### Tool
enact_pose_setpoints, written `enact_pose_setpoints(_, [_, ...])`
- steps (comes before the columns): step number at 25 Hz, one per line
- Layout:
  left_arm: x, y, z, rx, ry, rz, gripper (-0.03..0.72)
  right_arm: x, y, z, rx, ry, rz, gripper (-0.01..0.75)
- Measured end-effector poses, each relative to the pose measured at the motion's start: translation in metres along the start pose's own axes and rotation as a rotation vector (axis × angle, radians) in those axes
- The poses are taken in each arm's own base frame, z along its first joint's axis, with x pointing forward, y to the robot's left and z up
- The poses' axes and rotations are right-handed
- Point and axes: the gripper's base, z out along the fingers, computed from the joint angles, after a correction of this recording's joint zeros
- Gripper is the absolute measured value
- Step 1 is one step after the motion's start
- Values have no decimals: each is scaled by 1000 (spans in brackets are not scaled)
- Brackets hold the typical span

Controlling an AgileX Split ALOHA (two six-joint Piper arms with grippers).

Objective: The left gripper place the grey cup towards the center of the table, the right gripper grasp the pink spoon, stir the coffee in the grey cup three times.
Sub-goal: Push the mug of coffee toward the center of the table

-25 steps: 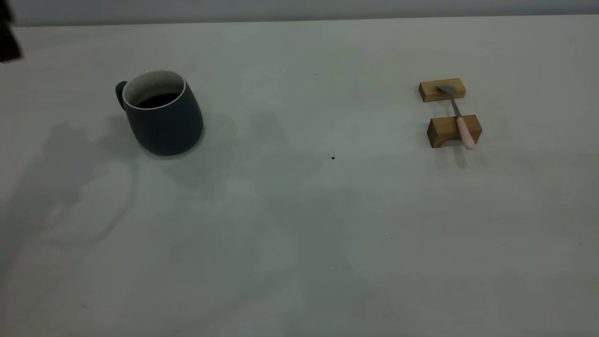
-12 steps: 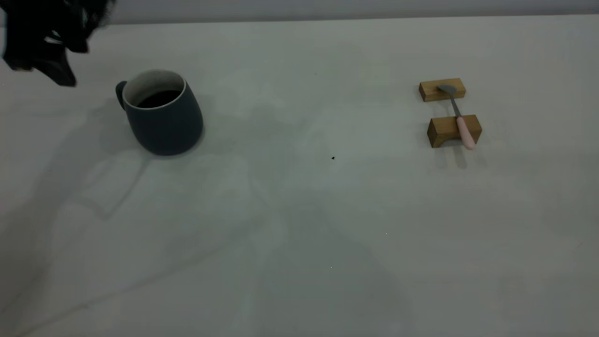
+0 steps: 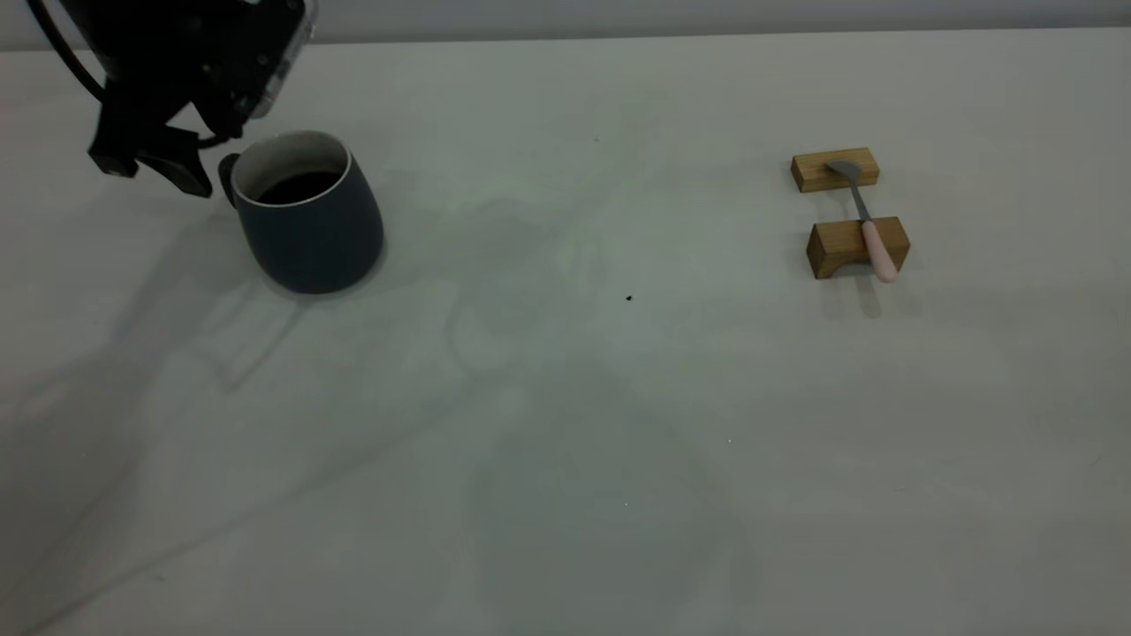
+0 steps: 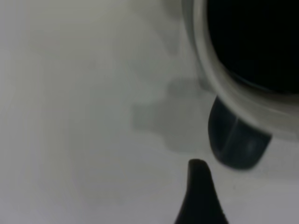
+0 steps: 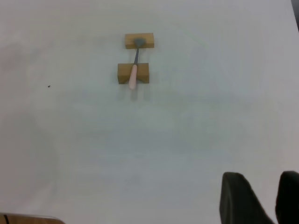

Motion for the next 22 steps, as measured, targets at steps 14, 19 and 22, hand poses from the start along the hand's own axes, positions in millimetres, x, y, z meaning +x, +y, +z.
enact_pose_setpoints(14, [-8, 4, 16, 2, -16, -2, 595, 0, 0, 0, 0, 0, 0, 238])
enact_pose_setpoints(19, [-10, 2, 16, 25, -22, -7, 577, 0, 0, 0, 0, 0, 0, 238])
enact_pose_setpoints(22, [-14, 0, 15, 55, -23, 1, 527, 0, 0, 0, 0, 0, 0, 238])
